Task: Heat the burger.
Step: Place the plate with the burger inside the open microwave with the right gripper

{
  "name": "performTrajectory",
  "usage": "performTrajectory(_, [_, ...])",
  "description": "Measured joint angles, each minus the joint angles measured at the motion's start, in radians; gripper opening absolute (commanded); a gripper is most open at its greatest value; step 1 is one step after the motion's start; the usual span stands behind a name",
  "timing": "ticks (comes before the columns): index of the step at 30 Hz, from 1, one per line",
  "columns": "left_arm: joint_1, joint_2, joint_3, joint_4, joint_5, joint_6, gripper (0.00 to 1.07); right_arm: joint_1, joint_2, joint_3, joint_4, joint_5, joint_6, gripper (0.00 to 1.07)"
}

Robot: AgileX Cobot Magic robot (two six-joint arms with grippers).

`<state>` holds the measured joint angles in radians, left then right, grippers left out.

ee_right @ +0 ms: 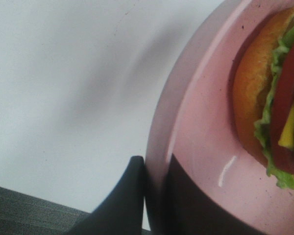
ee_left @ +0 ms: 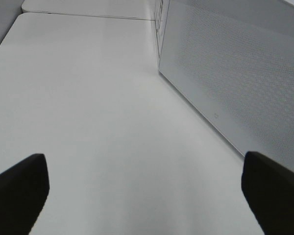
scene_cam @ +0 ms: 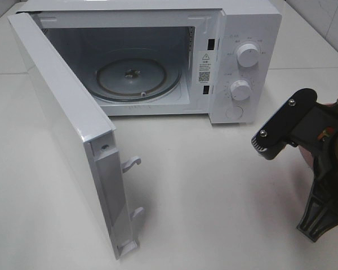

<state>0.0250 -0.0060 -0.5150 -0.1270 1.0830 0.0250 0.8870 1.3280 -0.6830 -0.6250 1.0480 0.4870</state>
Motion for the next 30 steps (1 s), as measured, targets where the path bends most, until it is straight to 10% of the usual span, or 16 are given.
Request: performTrajectory(30, [0.0, 0.0, 0.0, 0.0, 0.0, 0.0, 1.0, 0.104, 0.0, 0.0, -0.049, -0.063, -0.078, 0.01])
